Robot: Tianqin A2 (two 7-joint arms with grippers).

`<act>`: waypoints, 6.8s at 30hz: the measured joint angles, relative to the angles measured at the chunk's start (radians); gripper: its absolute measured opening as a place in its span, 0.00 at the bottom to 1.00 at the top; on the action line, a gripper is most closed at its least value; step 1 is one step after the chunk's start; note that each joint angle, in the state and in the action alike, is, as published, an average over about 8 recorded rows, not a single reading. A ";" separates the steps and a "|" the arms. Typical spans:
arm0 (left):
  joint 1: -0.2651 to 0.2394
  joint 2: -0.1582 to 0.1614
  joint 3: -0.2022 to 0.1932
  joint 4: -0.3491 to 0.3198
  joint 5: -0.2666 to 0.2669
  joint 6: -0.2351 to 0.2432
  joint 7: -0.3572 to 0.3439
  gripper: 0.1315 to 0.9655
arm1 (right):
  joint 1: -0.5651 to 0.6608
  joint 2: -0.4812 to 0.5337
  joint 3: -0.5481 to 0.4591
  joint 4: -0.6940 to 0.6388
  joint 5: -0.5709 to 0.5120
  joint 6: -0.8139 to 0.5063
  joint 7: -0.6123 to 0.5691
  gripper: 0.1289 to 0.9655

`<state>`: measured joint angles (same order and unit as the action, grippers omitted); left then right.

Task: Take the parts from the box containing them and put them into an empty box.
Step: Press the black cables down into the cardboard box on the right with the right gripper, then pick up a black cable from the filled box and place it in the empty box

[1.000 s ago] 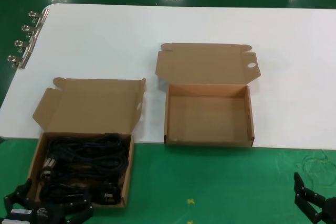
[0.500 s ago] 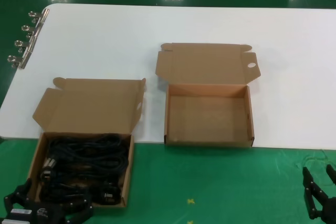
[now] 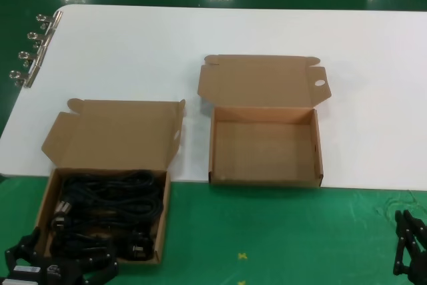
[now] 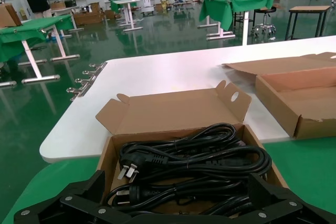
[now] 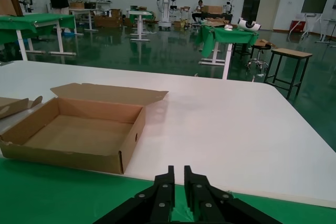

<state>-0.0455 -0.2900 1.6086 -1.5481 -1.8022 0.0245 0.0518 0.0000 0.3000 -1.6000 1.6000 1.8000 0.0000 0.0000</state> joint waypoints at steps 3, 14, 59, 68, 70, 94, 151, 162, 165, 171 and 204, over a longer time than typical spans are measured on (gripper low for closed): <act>0.000 0.000 0.000 0.000 0.000 0.000 0.000 1.00 | 0.000 0.000 0.000 0.000 0.000 0.000 0.000 0.09; 0.000 0.000 0.000 0.000 0.000 0.000 0.000 1.00 | 0.000 0.000 0.000 0.000 0.000 0.000 0.000 0.03; -0.123 -0.103 -0.058 0.072 0.002 0.321 0.314 1.00 | 0.000 0.000 0.000 0.000 0.000 0.000 0.000 0.75; -0.262 -0.260 0.061 0.104 0.138 0.460 0.405 1.00 | 0.000 0.000 0.000 0.000 0.000 0.000 0.000 0.91; -0.315 -0.298 0.105 0.119 0.189 0.498 0.383 1.00 | 0.000 0.000 0.000 0.000 0.000 0.000 0.000 0.94; -0.938 -0.281 0.494 0.506 0.828 0.875 0.070 1.00 | 0.000 0.000 0.000 0.000 0.000 0.000 0.000 1.00; -0.987 -0.293 0.524 0.628 0.741 0.891 0.149 0.18 | 0.000 0.000 0.000 0.000 0.000 0.000 0.000 1.00; -0.970 -0.343 0.502 0.537 0.718 0.918 0.126 0.09 | 0.000 0.000 0.000 0.000 0.000 0.000 0.000 1.00; -0.962 -0.355 0.493 0.478 0.709 0.931 0.105 0.09 | 0.000 0.000 0.000 0.000 0.000 0.000 0.000 1.00; -0.960 -0.352 0.487 0.342 0.734 0.959 0.028 0.09 | 0.000 0.000 0.000 0.000 0.000 0.000 0.001 1.00; -1.009 0.217 0.539 0.435 1.216 0.714 -0.180 0.09 | 0.000 0.000 0.000 0.000 0.000 0.000 0.000 1.00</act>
<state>-1.0542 -0.0731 2.1480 -1.1131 -0.5866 0.7384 -0.1285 0.0000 0.3001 -1.6000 1.6000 1.7996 0.0001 0.0004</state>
